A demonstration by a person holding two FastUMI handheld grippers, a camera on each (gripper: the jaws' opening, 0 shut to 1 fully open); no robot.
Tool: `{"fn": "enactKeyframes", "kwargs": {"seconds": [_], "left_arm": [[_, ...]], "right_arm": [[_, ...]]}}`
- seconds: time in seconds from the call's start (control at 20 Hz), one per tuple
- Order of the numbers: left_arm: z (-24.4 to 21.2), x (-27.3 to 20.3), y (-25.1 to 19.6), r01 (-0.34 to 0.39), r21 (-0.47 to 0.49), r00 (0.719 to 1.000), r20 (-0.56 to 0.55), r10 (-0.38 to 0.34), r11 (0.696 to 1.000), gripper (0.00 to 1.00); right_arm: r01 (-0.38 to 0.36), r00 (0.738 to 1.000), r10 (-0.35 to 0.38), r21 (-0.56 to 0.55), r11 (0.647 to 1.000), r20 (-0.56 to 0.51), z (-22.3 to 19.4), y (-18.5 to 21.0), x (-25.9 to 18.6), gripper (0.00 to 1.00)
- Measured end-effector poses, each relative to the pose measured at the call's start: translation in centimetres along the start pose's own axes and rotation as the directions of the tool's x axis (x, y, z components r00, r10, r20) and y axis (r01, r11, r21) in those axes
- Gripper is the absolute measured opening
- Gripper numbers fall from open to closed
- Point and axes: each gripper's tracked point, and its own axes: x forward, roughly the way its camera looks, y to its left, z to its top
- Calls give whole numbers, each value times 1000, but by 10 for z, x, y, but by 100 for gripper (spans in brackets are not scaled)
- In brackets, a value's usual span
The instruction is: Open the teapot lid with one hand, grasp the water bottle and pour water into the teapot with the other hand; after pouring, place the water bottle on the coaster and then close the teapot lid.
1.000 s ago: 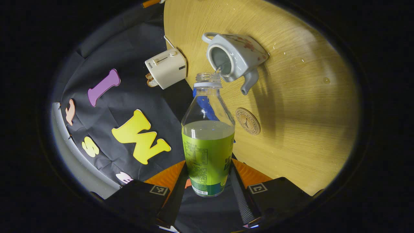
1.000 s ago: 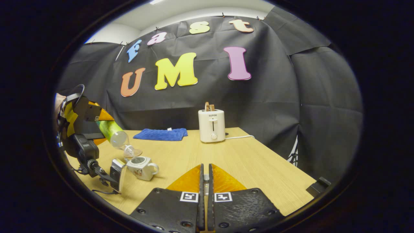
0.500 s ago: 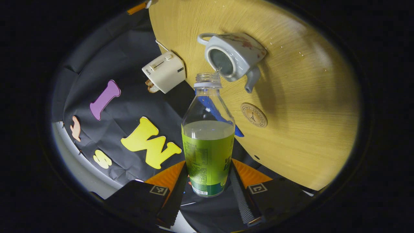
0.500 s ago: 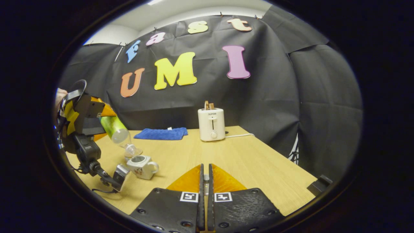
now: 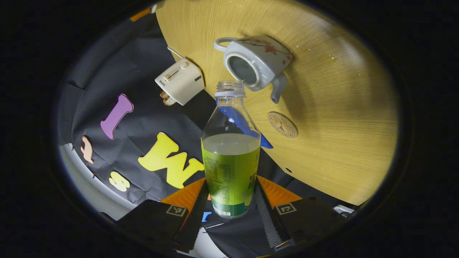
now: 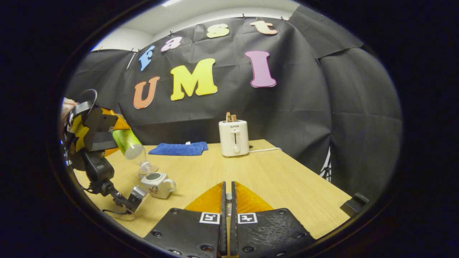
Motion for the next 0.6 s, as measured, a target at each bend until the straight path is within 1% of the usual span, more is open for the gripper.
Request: {"fn": "enactKeyframes", "kwargs": {"seconds": [0.2,0.35,0.45,0.55,0.6], "left_arm": [[1,1,0,-4,-6,1000,12,4,1000,74],[-1,1,3,-23,-24,1000,6,23,999,74],[-1,2,2,-20,-42,1000,13,21,999,75],[-2,5,4,-27,-78,999,29,30,997,74],[-4,5,0,-20,-124,999,35,24,992,74]], "right_arm": [[3,1000,-3,2,1000,-1,0,-1,0,3],[6,1000,-6,3,1000,2,0,-2,0,3],[8,1000,-8,2,1000,2,1,-2,-1,3],[11,1000,-11,3,1000,6,3,-2,-2,3],[11,1000,-11,5,1000,9,5,-2,-2,3]]}}
